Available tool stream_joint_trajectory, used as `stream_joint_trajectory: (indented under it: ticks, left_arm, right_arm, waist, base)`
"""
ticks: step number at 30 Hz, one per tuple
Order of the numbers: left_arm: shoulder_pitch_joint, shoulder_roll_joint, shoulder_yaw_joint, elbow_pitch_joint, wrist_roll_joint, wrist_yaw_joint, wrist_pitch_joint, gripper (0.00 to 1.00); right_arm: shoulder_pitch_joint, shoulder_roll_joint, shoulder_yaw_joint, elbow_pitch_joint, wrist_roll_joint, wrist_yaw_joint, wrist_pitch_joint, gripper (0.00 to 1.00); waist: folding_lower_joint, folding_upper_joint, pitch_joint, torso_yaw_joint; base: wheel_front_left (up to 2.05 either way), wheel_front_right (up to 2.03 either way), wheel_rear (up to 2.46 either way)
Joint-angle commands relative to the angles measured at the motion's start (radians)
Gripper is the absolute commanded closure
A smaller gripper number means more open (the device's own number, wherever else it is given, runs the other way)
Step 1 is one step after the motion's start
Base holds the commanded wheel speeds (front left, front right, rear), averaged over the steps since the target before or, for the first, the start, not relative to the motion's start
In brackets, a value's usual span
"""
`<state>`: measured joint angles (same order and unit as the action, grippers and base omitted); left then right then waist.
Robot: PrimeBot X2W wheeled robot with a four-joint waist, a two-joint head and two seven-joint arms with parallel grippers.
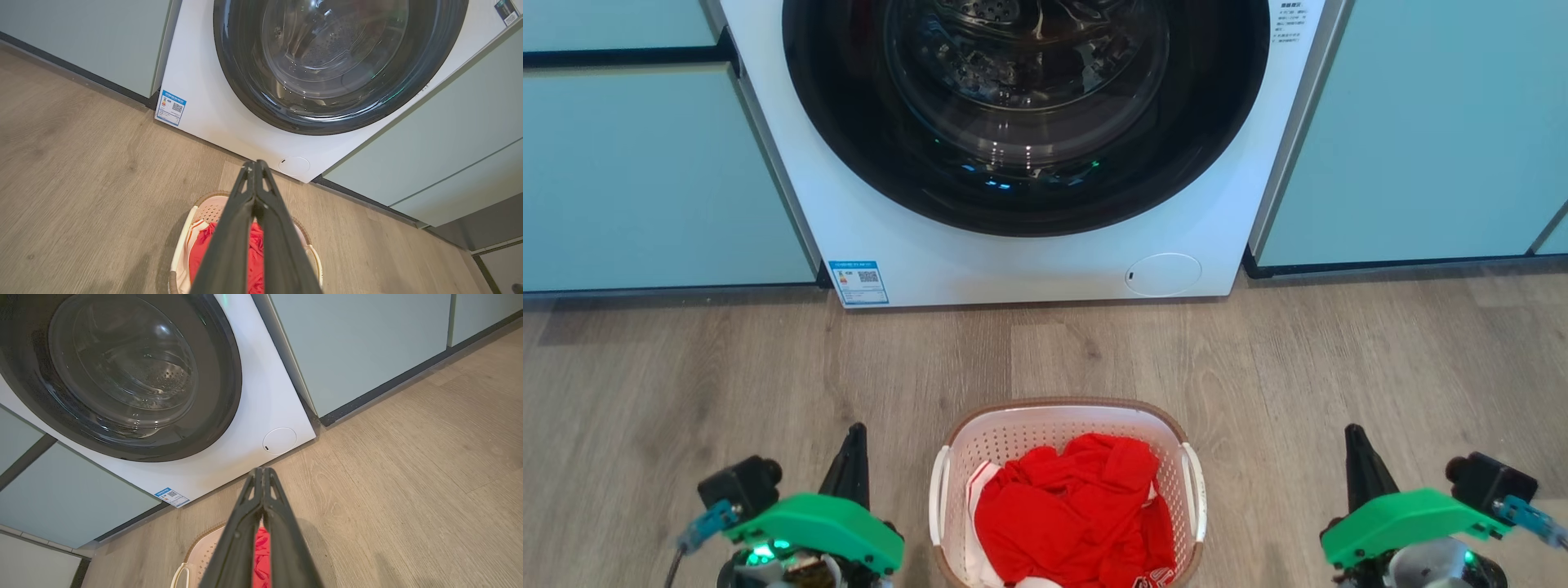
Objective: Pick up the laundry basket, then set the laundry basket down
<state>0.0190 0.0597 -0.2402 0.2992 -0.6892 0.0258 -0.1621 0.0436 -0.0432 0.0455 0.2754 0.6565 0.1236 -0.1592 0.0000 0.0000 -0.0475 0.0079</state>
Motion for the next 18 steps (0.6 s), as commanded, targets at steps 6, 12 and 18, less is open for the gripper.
stream_joint_trajectory:
  ticks: [6,12,18]
  left_arm:
    - [-0.058,0.010,0.047,-0.038,-0.082,-0.020,0.018,1.00]
    - [-0.062,0.011,0.063,-0.040,-0.135,-0.029,0.032,1.00]
    - [-0.066,0.011,0.083,-0.041,-0.200,-0.039,0.049,1.00]
  right_arm:
    - [-0.061,-0.018,-0.010,-0.032,0.086,0.003,0.022,1.00]
    - [-0.066,-0.019,-0.017,-0.032,0.141,0.003,0.036,1.00]
    - [-0.073,-0.020,-0.026,-0.032,0.207,0.003,0.052,1.00]
  waist:
    - [0.0000,0.0000,0.004,-0.001]
    - [0.0000,0.0000,0.007,-0.001]
    - [0.0000,0.0000,0.010,-0.002]
  base:
    - [0.00,0.00,0.00]
    - [0.00,0.00,0.00]
    - [0.00,0.00,0.00]
